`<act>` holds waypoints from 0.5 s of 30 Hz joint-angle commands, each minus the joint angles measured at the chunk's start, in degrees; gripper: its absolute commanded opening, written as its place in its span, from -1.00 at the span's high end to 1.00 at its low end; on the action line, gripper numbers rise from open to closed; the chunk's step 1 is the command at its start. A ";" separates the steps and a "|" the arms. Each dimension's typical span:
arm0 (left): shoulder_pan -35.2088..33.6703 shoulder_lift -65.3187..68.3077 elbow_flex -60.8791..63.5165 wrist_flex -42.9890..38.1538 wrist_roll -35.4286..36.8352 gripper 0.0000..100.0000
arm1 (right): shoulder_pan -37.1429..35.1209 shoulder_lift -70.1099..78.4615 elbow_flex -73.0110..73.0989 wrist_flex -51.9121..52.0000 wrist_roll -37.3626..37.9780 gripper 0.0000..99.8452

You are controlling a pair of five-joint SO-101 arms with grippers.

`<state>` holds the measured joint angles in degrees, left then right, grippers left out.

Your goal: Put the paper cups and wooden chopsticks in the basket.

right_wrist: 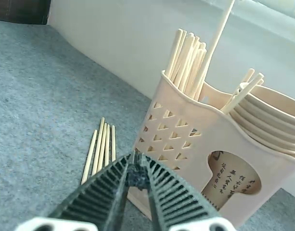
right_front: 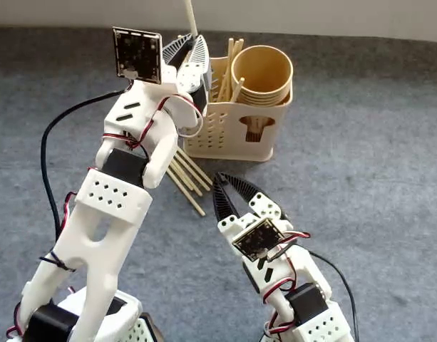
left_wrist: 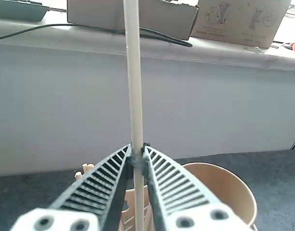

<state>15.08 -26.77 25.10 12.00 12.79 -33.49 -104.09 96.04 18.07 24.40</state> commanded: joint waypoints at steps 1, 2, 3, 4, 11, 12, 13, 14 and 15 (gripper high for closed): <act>-0.57 -0.31 -1.36 -1.41 -1.85 0.98 | 0.31 -0.48 5.58 0.22 0.53 0.99; -0.75 -0.31 -1.36 -1.41 -1.93 0.98 | 0.31 -0.48 5.58 0.22 0.53 0.99; -1.45 -0.22 -1.27 -1.41 -1.93 0.98 | 0.31 -0.48 5.58 0.22 0.53 0.99; -1.89 -0.22 -1.10 -1.41 -1.93 0.98 | 0.31 -0.48 5.58 0.22 0.53 0.99; -4.18 2.42 -1.45 3.43 -1.58 0.81 | 0.31 -0.48 5.58 0.22 0.53 0.99; -4.26 2.33 -1.54 5.19 -1.49 0.75 | 0.31 -0.48 5.58 0.22 0.53 0.99; -4.26 1.89 -1.54 6.59 -1.49 0.73 | 0.31 -0.48 5.58 0.22 0.53 0.99; -4.26 1.19 -1.54 7.65 -1.49 0.73 | 0.31 -0.48 5.58 0.22 0.53 0.99; -4.18 0.48 -1.54 8.44 -1.67 0.75 | 0.31 -0.48 5.58 0.22 0.53 0.99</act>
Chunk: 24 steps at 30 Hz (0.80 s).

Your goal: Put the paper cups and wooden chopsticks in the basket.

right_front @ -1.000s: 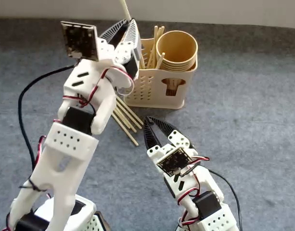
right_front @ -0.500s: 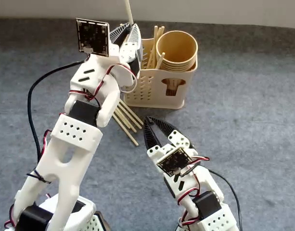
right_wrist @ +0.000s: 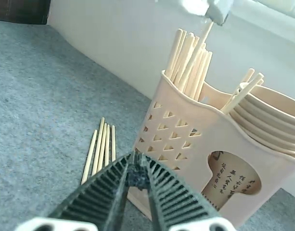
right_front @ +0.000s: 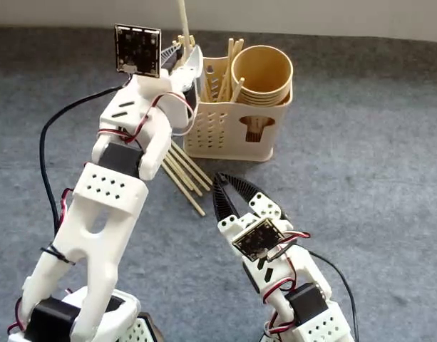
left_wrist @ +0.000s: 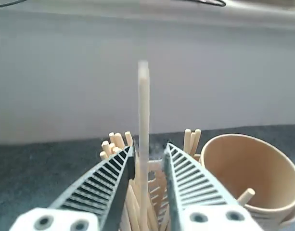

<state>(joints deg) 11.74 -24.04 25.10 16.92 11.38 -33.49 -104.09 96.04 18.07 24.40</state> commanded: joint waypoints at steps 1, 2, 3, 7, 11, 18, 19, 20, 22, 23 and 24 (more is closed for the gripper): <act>-0.84 -3.03 -1.54 4.22 -0.26 0.76 | 0.31 -0.48 5.58 0.22 0.53 0.99; -0.84 -3.91 -1.54 4.92 -0.26 0.76 | 0.31 -0.48 5.58 0.22 0.53 0.99; -0.84 -4.79 -1.54 5.71 -0.26 0.76 | 0.31 -0.48 5.58 0.22 0.53 0.99; -1.19 -9.36 -1.54 10.29 -0.18 0.76 | 0.31 -0.48 5.58 0.22 0.53 0.99; -2.59 -13.58 -1.45 17.32 -0.09 0.76 | 0.31 -0.48 5.58 0.31 0.53 0.99; -6.81 -19.30 -0.92 29.10 0.00 0.76 | 0.31 -0.48 5.58 0.31 0.53 0.99; -7.16 -19.65 -0.92 30.59 0.09 0.76 | 0.31 -0.48 5.58 0.31 0.53 0.99; -7.52 -19.74 -0.92 32.00 0.09 0.76 | 0.31 -0.48 5.58 0.31 0.53 0.99; -8.40 -19.74 -0.84 34.46 0.09 0.76 | 0.31 -0.48 5.58 0.31 0.53 0.99; -8.92 -19.65 -0.48 35.60 0.09 0.76 | 0.31 -0.48 5.58 0.31 0.53 0.99; -9.45 -19.74 0.48 36.31 0.09 0.76 | 0.31 -0.48 5.58 0.31 0.53 0.99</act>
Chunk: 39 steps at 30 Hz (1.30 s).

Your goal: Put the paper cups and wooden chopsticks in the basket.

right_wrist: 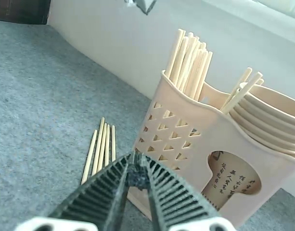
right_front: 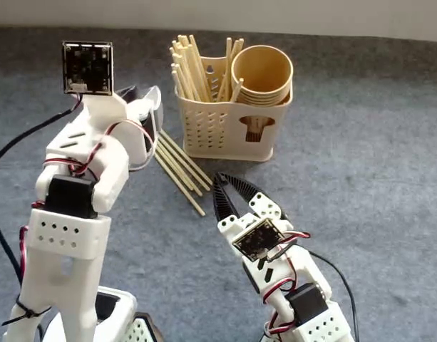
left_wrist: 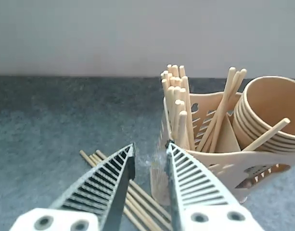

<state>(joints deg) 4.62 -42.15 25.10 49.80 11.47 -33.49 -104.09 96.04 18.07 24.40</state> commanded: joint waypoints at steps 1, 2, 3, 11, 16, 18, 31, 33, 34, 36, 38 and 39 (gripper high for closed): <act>-2.95 -1.63 1.54 3.87 0.35 0.76 | 0.31 -0.48 5.58 0.31 0.53 0.99; -3.91 -1.63 2.86 3.96 1.85 0.76 | 0.31 -0.48 5.58 0.31 0.53 0.99; -4.88 -1.63 4.44 3.87 3.78 0.76 | 0.31 -0.48 5.58 0.31 0.53 0.99; -9.45 -1.27 15.78 -0.97 6.77 0.76 | 0.31 -0.48 5.58 0.31 0.53 0.99; -9.63 7.08 13.05 0.09 6.77 0.76 | 0.31 -0.48 5.58 0.31 0.53 0.99; -9.63 12.88 9.71 1.32 6.86 0.76 | 0.31 -0.48 5.58 0.31 0.53 0.99; -9.71 40.92 -8.13 8.70 6.95 0.76 | 0.31 -0.48 5.58 0.31 0.62 0.99; -9.71 43.30 -9.27 8.44 6.95 0.76 | 0.31 -0.48 5.58 0.31 0.62 0.99; -9.63 44.35 -9.71 8.35 6.95 0.76 | 0.31 -0.48 5.58 0.31 0.62 0.99; -9.36 46.46 -10.95 8.35 6.95 0.76 | 0.31 -0.48 5.58 0.31 0.62 0.99; -9.27 48.66 -12.70 8.53 6.95 0.76 | 0.31 -0.48 5.58 0.31 0.62 0.99; -9.27 49.80 -13.58 8.53 6.95 0.76 | 0.31 -0.48 5.58 0.31 0.62 0.99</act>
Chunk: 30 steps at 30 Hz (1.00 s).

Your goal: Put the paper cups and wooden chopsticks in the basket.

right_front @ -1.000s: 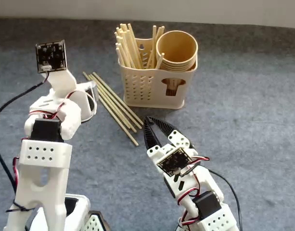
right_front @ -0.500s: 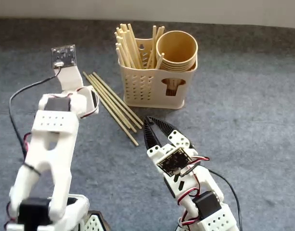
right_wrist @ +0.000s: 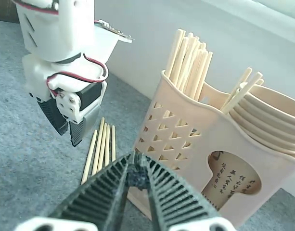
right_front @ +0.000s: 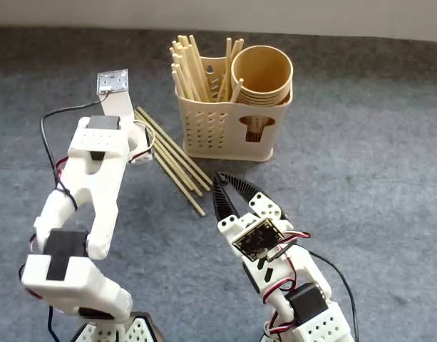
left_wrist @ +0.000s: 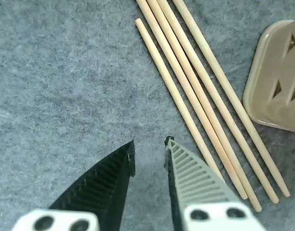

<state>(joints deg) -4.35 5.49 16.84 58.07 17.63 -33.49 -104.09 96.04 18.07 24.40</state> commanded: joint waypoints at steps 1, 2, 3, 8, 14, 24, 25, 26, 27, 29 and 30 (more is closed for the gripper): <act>-0.31 3.38 -6.37 0.35 0.70 0.76 | 0.31 -0.48 5.58 0.31 0.62 0.99; -0.31 4.62 -7.43 0.35 0.70 0.76 | 0.31 -0.48 5.58 0.31 0.62 0.99; -0.31 5.93 -8.57 0.35 0.70 0.75 | 0.31 -0.48 5.58 0.31 0.62 0.99; 0.31 12.35 -14.37 0.44 0.70 0.75 | 0.31 -0.48 5.58 0.31 0.62 0.99; 1.71 17.36 -19.03 0.44 0.79 0.75 | 0.31 -0.48 5.58 0.31 0.62 0.99; 3.12 20.79 -22.73 0.35 6.33 0.75 | 0.31 -0.48 5.58 0.31 0.62 0.99; 3.12 21.49 -22.90 0.35 6.24 0.75 | 0.31 -0.48 5.58 0.31 0.62 0.99; 3.12 22.11 -22.90 0.35 6.15 0.75 | 0.31 -0.48 5.58 0.31 0.62 0.99; 3.12 22.90 -22.99 0.35 6.15 0.75 | 0.31 -0.48 5.58 0.31 0.62 0.99; 3.12 24.04 -22.99 0.35 6.15 0.75 | 0.31 -0.48 5.58 0.31 0.62 0.99; 3.03 24.40 -23.25 0.44 6.24 0.76 | 0.31 -0.48 5.58 0.31 0.62 0.99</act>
<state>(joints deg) -2.51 29.32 -4.00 58.07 23.08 -33.49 -104.09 96.04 18.07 24.40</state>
